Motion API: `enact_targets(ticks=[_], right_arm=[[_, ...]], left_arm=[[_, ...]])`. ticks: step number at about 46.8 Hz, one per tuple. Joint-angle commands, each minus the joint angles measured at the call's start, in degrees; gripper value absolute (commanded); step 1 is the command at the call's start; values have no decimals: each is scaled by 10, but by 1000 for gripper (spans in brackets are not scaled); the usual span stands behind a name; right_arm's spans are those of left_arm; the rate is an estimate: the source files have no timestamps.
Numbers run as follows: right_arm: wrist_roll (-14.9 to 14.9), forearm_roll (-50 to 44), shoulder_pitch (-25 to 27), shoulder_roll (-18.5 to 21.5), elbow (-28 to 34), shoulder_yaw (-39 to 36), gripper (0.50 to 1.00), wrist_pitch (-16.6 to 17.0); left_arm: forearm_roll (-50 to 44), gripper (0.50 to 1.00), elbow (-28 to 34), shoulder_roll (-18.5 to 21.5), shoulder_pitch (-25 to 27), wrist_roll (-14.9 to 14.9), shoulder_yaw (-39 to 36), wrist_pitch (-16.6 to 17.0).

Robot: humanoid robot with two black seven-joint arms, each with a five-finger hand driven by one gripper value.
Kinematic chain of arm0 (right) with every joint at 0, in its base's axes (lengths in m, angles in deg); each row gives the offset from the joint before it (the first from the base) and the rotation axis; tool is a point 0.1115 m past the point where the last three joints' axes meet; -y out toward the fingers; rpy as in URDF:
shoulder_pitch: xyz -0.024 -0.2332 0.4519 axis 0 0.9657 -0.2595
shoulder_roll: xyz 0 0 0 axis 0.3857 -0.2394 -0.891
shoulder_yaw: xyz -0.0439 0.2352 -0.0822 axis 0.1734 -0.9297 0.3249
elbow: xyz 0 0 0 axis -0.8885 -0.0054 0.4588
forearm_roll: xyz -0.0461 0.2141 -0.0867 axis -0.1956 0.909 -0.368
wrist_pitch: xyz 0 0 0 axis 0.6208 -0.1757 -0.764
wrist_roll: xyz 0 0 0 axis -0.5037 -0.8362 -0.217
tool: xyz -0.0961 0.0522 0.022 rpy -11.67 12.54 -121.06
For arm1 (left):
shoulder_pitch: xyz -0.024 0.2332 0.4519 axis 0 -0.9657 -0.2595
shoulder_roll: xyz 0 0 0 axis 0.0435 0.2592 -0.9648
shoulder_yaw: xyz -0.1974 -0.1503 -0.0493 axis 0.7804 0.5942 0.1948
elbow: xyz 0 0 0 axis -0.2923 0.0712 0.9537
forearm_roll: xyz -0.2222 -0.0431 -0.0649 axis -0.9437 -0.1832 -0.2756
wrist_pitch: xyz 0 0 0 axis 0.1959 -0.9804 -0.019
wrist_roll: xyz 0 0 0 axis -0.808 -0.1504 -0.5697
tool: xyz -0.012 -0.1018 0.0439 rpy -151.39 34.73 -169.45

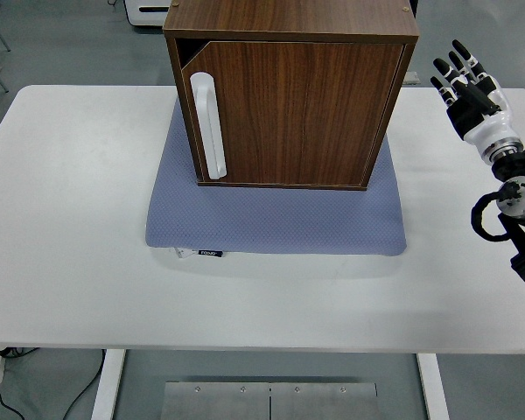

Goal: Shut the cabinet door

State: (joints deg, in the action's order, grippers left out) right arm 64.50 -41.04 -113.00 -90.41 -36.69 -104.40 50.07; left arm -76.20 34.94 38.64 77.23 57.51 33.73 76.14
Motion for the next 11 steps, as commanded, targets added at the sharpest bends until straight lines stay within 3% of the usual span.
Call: enact_targets(ticks=[1,11], right_arm=[[0,0,0,0,0,0,1000,0],[-1,0,1,0,0,3,1000,-1]], left_arm=[[0,1000,0,0,0,0,0,0],[0,1000,0,0,0,0,0,0]])
